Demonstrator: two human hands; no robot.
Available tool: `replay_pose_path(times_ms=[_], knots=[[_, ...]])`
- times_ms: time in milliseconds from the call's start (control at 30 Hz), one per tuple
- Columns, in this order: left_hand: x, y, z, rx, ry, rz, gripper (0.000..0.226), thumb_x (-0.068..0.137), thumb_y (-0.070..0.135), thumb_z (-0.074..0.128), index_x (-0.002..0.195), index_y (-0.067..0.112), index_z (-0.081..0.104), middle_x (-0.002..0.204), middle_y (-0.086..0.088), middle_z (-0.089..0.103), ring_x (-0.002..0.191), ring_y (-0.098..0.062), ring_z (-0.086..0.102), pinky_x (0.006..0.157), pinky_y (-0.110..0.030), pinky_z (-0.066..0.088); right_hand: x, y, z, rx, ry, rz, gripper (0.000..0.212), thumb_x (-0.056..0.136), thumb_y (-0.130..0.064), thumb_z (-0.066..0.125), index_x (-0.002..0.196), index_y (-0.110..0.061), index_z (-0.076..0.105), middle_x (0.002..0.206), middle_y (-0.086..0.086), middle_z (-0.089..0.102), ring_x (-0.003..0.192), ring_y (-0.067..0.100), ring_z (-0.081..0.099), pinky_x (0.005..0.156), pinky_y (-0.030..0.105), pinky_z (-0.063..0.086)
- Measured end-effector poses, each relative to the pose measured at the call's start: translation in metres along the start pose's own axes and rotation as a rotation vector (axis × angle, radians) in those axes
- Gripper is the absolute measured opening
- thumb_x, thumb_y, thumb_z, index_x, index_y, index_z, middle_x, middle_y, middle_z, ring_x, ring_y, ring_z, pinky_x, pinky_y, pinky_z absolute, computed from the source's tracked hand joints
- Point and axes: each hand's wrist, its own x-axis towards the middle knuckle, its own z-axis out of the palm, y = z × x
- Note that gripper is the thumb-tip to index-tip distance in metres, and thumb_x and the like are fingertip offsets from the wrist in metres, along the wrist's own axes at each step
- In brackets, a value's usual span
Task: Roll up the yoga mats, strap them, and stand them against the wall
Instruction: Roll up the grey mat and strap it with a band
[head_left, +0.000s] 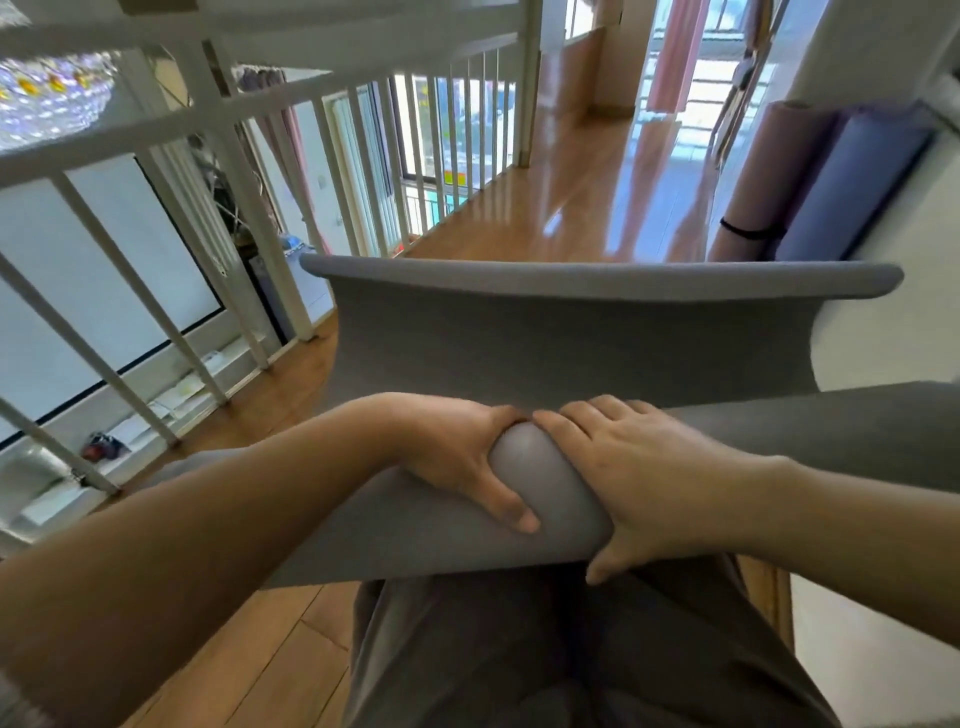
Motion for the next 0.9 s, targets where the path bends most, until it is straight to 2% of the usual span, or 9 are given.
replay_pose_path(times_ms=[167,233,300,400,467,567,700,800,900], knots=[[-0.011,0.015,0.025,0.391,0.336,-0.037,0.105,0.073,0.074,0.056,0.151,0.028,0.002,0.145,-0.003,0.023,0.129,-0.025,0.033,0.107,-0.043,0.034,0.017,0.017,-0.007,0.124,0.01,0.021,0.112,0.059,-0.071,0.073,0.146,-0.028,0.017,0.138,-0.005,0.037,0.125,0.016,0.036,0.107,0.037,0.036],[-0.01,0.02,0.041,0.495,0.419,-0.026,0.113,0.072,0.076,0.055,0.151,0.021,-0.004,0.145,-0.005,0.024,0.127,-0.027,0.035,0.106,-0.043,0.033,0.023,0.022,-0.01,0.153,-0.003,0.009,0.111,0.059,-0.071,0.074,0.146,-0.029,0.018,0.138,-0.006,0.038,0.125,0.015,0.037,0.107,0.036,0.035],[-0.006,0.015,0.043,0.486,0.476,-0.018,0.115,0.068,0.077,0.058,0.15,0.02,0.001,0.141,-0.006,0.029,0.123,-0.026,0.039,0.105,-0.04,0.033,0.023,0.021,-0.008,0.142,0.019,0.025,0.114,0.06,-0.071,0.072,0.148,-0.028,0.014,0.144,-0.005,0.033,0.13,0.016,0.034,0.111,0.038,0.03],[-0.002,0.004,0.03,0.329,0.437,0.003,0.11,0.065,0.077,0.06,0.148,0.026,0.01,0.136,0.0,0.035,0.119,-0.023,0.041,0.103,-0.037,0.037,0.017,0.013,0.007,0.028,0.131,0.052,0.122,0.062,-0.074,0.067,0.151,-0.022,0.002,0.152,-0.002,0.021,0.138,0.019,0.025,0.117,0.042,0.019],[0.003,0.0,0.016,0.231,0.35,0.0,0.109,0.062,0.076,0.065,0.147,0.032,0.014,0.134,0.003,0.037,0.117,-0.021,0.042,0.099,-0.034,0.039,0.02,0.014,0.01,0.016,0.173,0.056,0.12,0.06,-0.075,0.068,0.15,-0.022,0.007,0.149,-0.002,0.027,0.135,0.018,0.03,0.115,0.041,0.024],[0.011,-0.002,0.0,0.149,0.261,-0.047,0.107,0.064,0.072,0.069,0.148,0.033,0.016,0.136,0.005,0.04,0.122,-0.018,0.042,0.1,-0.033,0.038,0.032,0.025,-0.004,0.097,0.111,0.052,0.116,0.056,-0.073,0.073,0.146,-0.026,0.018,0.142,-0.005,0.038,0.128,0.017,0.039,0.109,0.04,0.033],[0.014,0.008,0.025,0.364,0.442,-0.095,0.112,0.067,0.075,0.062,0.151,0.021,0.008,0.144,-0.005,0.035,0.131,-0.027,0.036,0.113,-0.05,0.024,0.045,0.038,-0.018,0.168,0.023,0.053,0.115,0.053,-0.068,0.079,0.145,-0.028,0.022,0.137,-0.006,0.042,0.125,0.016,0.042,0.105,0.037,0.037],[0.018,0.003,0.032,0.393,0.561,-0.054,0.111,0.063,0.078,0.061,0.148,0.023,0.015,0.138,-0.003,0.042,0.122,-0.024,0.044,0.106,-0.043,0.034,0.045,0.038,-0.014,0.155,0.046,0.058,0.114,0.055,-0.068,0.078,0.145,-0.028,0.022,0.138,-0.005,0.042,0.126,0.016,0.04,0.108,0.039,0.034],[0.023,-0.008,0.015,0.277,0.471,-0.054,0.108,0.061,0.078,0.063,0.146,0.028,0.018,0.134,0.0,0.045,0.118,-0.022,0.046,0.101,-0.039,0.04,0.038,0.028,0.002,-0.011,0.163,0.103,0.123,0.06,-0.071,0.071,0.152,-0.019,0.007,0.15,0.001,0.028,0.137,0.022,0.028,0.115,0.048,0.021]])
